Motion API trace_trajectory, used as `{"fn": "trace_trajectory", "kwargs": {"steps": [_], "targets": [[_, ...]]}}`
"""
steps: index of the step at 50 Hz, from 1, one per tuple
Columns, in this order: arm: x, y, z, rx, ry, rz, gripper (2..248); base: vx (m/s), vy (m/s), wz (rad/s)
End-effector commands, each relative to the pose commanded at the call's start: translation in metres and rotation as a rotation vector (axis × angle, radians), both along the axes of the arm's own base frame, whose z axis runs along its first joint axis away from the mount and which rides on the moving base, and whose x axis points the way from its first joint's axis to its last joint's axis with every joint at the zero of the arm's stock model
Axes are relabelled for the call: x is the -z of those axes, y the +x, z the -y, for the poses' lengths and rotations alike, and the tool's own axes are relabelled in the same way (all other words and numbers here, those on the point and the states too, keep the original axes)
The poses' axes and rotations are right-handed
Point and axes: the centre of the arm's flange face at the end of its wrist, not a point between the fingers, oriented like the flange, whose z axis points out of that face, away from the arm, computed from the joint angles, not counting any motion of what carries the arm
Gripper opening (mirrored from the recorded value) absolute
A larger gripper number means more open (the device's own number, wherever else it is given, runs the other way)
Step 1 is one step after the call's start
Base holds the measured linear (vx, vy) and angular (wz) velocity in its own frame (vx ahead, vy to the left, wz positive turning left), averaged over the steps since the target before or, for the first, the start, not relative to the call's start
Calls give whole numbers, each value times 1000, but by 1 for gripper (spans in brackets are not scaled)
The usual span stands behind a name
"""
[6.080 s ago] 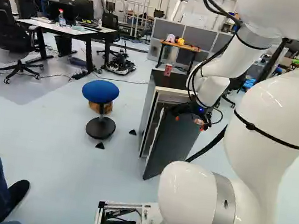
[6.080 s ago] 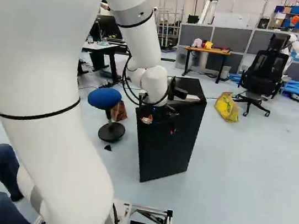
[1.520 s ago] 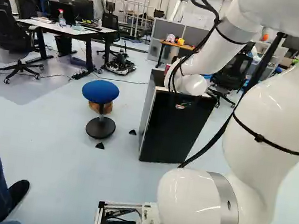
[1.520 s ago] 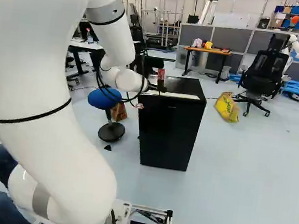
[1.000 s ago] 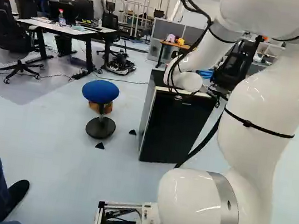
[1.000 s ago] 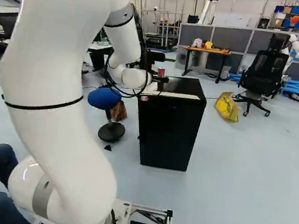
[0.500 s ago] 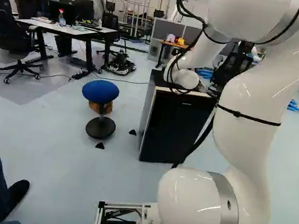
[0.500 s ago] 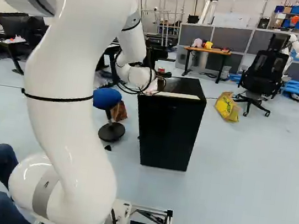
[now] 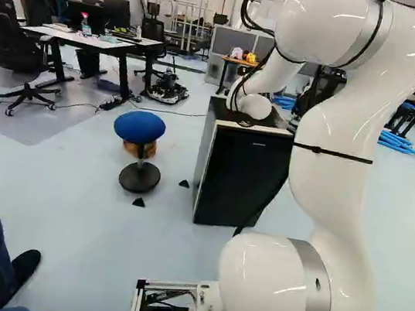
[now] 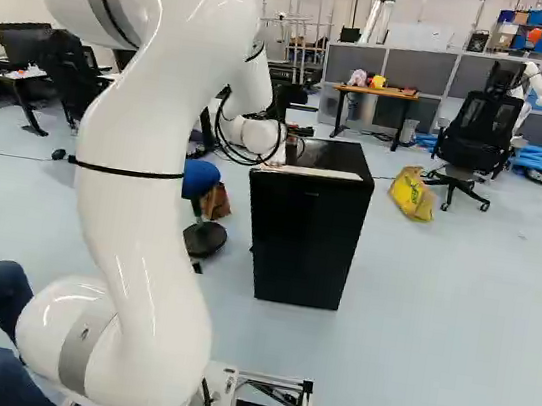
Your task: Grab a drink from the fridge
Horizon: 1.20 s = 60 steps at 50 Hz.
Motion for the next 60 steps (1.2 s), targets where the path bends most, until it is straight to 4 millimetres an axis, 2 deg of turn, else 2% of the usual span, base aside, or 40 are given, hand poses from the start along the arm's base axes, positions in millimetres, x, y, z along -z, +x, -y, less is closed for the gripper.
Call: {"fn": "trace_trajectory", "kwargs": {"steps": [42,60], "targets": [[14,81,2,-10,-6,60,247,0,0,0],[21,104,2,-12,-8,79,247,0,0,0]]}}
